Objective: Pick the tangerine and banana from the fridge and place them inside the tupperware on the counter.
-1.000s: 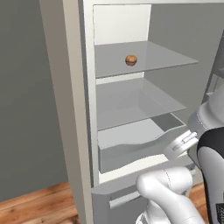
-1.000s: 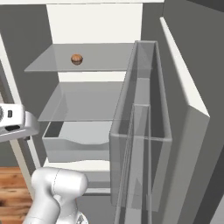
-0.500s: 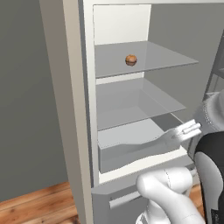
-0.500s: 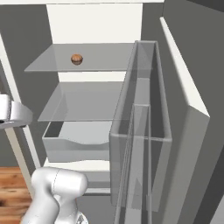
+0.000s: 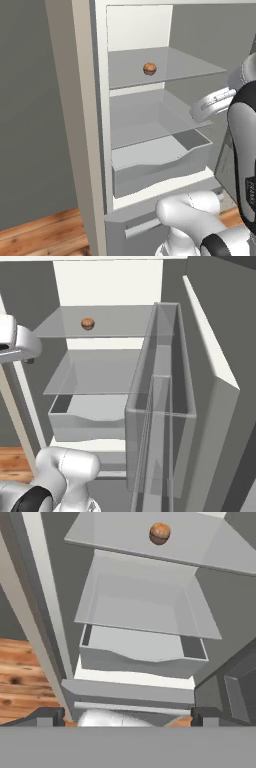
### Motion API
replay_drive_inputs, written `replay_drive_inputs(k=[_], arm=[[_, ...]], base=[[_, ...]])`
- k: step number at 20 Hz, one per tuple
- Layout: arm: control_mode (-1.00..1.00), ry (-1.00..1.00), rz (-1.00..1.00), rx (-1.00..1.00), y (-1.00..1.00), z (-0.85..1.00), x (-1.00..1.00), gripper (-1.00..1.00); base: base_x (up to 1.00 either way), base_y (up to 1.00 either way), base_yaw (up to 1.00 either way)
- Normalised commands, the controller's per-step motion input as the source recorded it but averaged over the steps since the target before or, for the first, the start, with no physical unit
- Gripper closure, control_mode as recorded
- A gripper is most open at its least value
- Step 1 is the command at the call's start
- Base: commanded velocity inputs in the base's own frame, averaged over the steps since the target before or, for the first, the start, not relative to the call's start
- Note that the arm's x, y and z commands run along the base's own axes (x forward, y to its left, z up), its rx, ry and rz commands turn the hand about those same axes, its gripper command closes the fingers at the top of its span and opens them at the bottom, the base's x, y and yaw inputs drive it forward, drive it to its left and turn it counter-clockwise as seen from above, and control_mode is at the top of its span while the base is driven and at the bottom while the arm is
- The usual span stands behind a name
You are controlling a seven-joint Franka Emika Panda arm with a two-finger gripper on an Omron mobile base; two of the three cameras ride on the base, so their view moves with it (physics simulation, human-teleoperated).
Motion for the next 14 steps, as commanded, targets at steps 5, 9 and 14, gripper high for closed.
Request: replay_drive_inputs(k=[5,9,14], arm=[[-1.0,-0.21,0.0,0.0,-0.08,0.04,0.86,-1.0],[-1.0,-0.38,0.0,0.0,-0.04,-0.08,0.81,-1.0],[-1.0,-0.06,0.0,0.01,0.0,-0.09,0.85,-1.0]], base=[[0.0,0.0,0.0],[0.0,0.0,0.0],[0.0,0.0,0.0]])
